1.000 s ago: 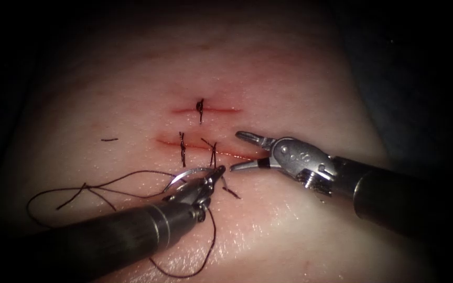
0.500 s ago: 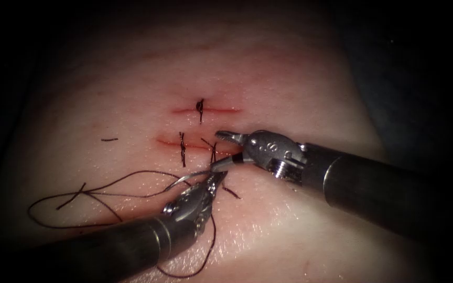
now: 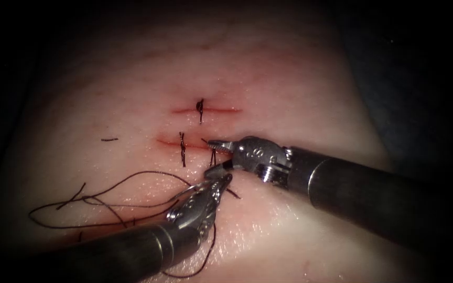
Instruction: Wound Closure
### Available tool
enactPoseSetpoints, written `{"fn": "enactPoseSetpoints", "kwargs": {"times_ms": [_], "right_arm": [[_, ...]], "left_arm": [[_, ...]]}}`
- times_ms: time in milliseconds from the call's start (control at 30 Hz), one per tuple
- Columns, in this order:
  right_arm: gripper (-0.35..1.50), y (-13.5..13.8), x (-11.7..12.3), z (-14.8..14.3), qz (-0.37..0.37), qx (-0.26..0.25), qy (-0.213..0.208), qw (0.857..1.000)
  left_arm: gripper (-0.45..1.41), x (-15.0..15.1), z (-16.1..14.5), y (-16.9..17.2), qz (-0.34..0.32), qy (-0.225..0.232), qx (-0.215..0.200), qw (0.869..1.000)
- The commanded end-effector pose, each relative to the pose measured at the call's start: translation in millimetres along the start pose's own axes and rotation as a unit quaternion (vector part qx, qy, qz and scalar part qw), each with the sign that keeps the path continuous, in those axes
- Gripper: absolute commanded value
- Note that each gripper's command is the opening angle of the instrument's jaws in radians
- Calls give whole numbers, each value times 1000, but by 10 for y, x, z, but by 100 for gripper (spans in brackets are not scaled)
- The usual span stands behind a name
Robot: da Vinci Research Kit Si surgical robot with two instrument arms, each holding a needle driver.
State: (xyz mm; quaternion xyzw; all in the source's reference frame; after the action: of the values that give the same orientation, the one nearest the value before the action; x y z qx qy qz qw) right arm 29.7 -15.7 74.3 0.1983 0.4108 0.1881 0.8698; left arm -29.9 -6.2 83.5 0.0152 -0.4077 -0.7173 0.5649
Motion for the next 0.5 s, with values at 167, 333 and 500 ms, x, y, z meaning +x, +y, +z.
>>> {"fn": "enactPoseSetpoints", "kwargs": {"times_ms": [167,333,500], "right_arm": [[54,4,10,-1,0,3,6,1000],[54,2,18,-15,1,13,15,1000],[51,-1,17,-18,-11,32,23,999]], "left_arm": [[-45,0,9,1,-1,0,-1,1000],[-45,-1,11,5,-1,0,-3,1000],[-45,-1,11,6,0,0,-3,1000]]}}
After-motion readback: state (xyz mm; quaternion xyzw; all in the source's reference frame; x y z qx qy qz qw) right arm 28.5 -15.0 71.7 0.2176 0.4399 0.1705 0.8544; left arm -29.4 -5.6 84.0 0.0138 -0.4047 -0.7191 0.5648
